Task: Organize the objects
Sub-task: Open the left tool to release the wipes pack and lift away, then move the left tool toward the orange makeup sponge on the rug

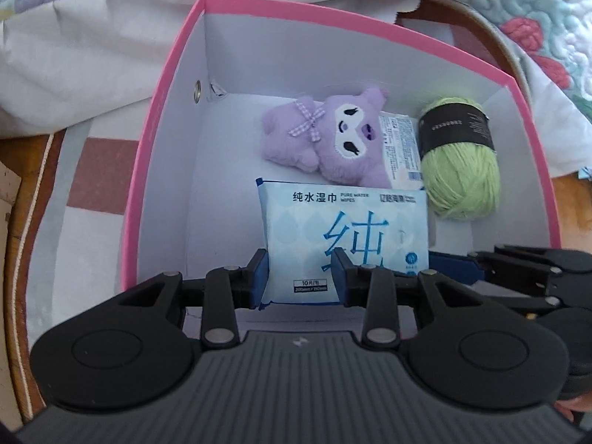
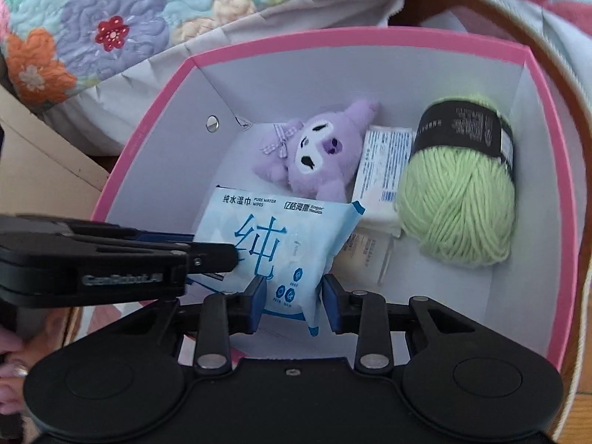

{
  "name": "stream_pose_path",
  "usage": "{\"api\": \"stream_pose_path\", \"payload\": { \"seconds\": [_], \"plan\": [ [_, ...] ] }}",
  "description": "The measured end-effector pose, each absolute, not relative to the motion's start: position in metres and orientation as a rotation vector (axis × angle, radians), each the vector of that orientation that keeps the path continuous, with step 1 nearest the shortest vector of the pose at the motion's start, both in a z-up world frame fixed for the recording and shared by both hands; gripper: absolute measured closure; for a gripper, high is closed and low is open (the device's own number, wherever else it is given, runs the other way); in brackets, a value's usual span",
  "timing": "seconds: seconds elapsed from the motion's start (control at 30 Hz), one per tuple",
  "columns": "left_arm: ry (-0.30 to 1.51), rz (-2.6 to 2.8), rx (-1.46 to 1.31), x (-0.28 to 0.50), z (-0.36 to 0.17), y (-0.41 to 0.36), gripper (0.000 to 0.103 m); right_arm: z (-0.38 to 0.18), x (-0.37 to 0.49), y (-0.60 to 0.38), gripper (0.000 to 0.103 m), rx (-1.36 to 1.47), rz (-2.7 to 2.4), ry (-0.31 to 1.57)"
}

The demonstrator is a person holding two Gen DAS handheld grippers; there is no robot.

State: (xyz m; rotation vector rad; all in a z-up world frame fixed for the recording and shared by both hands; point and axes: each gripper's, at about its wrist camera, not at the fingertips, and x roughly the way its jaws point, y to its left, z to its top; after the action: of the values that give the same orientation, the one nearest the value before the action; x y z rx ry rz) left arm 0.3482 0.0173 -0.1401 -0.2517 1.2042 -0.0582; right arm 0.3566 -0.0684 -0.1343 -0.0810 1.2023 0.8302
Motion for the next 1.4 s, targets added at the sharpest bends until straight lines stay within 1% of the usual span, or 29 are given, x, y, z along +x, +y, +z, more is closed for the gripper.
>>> {"api": "stream_pose_path", "payload": {
  "seconds": [0.13, 0.2, 0.27, 0.4, 0.57, 0.77, 1.03, 1.23, 1.4],
  "plan": [
    [1.195, -0.052, -0.267, 0.347, -0.144, 0.02, 0.068, -0.137, 0.358, -0.066, 0.065, -0.072, 0.828, 1.221],
    [1.183, -0.041, -0.256, 0.344, -0.141, 0.019, 0.066, -0.138, 0.359, -0.066, 0.062, -0.072, 0.817, 1.24],
    [1.177, -0.036, -0.258, 0.343, -0.139, 0.019, 0.063, -0.137, 0.356, -0.066, 0.062, -0.091, 0.808, 1.228],
    [1.166, -0.047, -0.262, 0.337, -0.129, 0.021, 0.061, -0.131, 0.354, -0.07, 0.06, -0.112, 0.79, 1.205],
    [1.16, -0.049, -0.193, 0.325, -0.111, 0.018, 0.058, -0.116, 0.347, -0.078, 0.059, -0.134, 0.783, 1.165],
    [1.143, -0.051, -0.187, 0.31, -0.077, 0.022, 0.058, -0.082, 0.332, -0.083, 0.059, -0.201, 0.793, 1.105],
    [1.131, -0.07, -0.143, 0.284, -0.019, 0.02, 0.056, -0.018, 0.301, -0.102, 0.058, -0.237, 0.837, 1.03],
    [1.11, -0.096, -0.134, 0.253, 0.024, 0.017, 0.054, 0.03, 0.272, -0.127, 0.053, -0.221, 0.875, 0.974],
    [1.047, -0.123, -0.109, 0.219, 0.061, 0.011, 0.053, 0.064, 0.248, -0.146, 0.046, -0.24, 0.885, 0.925]
  ]
}}
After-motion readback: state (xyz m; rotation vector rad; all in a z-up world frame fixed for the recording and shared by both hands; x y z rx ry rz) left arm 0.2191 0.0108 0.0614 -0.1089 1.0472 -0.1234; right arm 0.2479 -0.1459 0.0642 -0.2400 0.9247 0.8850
